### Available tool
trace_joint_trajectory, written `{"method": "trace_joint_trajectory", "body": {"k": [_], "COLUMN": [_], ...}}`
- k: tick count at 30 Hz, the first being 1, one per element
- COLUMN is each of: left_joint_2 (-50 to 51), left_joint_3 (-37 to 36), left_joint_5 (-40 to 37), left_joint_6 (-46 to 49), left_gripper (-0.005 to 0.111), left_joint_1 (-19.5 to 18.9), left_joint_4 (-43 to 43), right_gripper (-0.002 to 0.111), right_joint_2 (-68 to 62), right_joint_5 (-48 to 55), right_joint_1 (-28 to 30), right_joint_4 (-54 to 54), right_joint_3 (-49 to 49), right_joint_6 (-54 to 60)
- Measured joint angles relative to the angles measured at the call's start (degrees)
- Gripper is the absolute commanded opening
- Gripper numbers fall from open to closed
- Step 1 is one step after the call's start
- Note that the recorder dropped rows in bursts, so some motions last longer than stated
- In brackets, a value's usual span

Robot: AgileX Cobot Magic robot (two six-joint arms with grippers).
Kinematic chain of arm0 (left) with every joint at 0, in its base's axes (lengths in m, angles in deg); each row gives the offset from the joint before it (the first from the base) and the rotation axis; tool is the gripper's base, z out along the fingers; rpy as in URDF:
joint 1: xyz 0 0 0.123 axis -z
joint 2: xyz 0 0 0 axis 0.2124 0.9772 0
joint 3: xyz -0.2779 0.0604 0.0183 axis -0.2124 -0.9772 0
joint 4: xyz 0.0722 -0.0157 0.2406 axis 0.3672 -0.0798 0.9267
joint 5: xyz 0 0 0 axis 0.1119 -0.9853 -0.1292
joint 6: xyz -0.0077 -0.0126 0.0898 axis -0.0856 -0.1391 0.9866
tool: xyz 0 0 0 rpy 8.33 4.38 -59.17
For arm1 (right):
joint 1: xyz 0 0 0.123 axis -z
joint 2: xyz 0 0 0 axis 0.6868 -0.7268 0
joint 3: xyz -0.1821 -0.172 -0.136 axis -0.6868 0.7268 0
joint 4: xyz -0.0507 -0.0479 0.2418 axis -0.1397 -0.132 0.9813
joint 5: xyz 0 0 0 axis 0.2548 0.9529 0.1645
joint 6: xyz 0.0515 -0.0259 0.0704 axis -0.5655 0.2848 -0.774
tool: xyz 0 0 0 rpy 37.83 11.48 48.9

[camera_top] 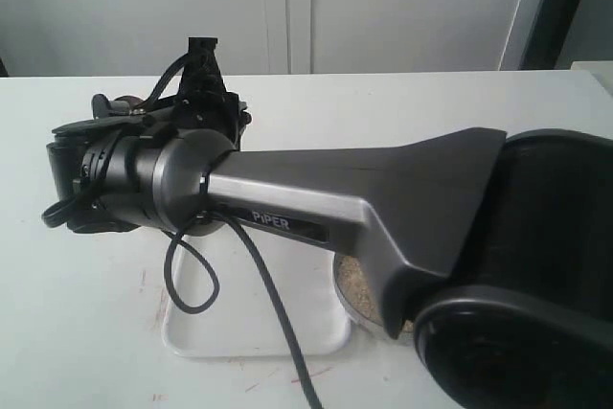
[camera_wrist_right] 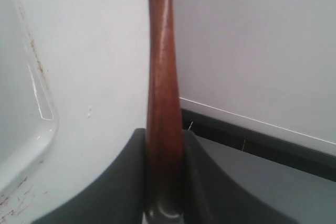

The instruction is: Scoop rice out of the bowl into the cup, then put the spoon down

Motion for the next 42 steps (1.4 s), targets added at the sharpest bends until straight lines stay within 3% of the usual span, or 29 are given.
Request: {"method": "trace_joint_trajectory", "body": {"k": [10, 23, 33, 42], "left_joint_2": [0.00, 0.00, 0.00, 0.00], "left_joint_3": [0.00, 0.00, 0.00, 0.00], "left_joint_5": [0.00, 0.00, 0.00, 0.00], "left_joint_6": [0.00, 0.00, 0.00, 0.00], "left_gripper": [0.014, 0.014, 0.014, 0.014], "left_joint_1": [0.00, 0.00, 0.00, 0.00], "left_joint_4": [0.00, 0.00, 0.00, 0.00], "right_gripper": [0.000, 0.000, 0.000, 0.000], "right_joint_2": [0.00, 0.00, 0.00, 0.00], "right_joint_5": [0.00, 0.00, 0.00, 0.00], "right_joint_1": [0.00, 0.00, 0.00, 0.00], "right_joint_4": [2.24, -5.71, -5.73, 9.43], "right_joint_3": [0.00, 0.00, 0.00, 0.00], "right_joint_6": [-0.21, -0.21, -0.62, -2.47]}}
